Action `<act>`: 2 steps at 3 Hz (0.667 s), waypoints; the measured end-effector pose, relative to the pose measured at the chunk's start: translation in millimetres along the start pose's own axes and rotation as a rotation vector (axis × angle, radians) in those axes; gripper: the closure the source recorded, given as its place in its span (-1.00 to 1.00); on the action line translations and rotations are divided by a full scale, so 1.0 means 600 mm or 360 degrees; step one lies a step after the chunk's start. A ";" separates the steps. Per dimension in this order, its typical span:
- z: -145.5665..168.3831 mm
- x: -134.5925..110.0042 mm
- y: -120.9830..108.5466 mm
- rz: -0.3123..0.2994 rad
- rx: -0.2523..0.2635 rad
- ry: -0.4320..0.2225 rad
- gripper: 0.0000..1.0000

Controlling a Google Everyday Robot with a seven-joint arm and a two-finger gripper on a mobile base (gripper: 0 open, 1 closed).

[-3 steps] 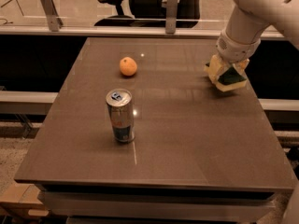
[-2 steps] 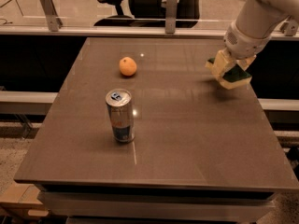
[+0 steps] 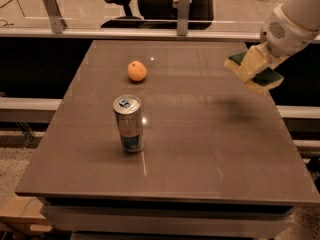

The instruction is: Move sponge near redbull can

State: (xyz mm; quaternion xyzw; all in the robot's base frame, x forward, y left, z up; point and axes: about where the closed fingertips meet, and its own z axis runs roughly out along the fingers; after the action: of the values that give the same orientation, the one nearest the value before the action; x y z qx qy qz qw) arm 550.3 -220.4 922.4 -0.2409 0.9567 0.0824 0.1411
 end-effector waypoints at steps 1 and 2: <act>-0.048 0.042 0.021 -0.0084 -0.0056 -0.0045 1.00; -0.080 0.091 0.045 -0.0166 -0.0104 -0.0073 1.00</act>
Offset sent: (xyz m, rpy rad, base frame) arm -0.1203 -0.0208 0.0400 0.0771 -0.0286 0.1844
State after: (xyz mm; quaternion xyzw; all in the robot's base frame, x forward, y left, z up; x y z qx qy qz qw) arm 480.2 -231.7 953.6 -0.2928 0.9362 0.1117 0.1591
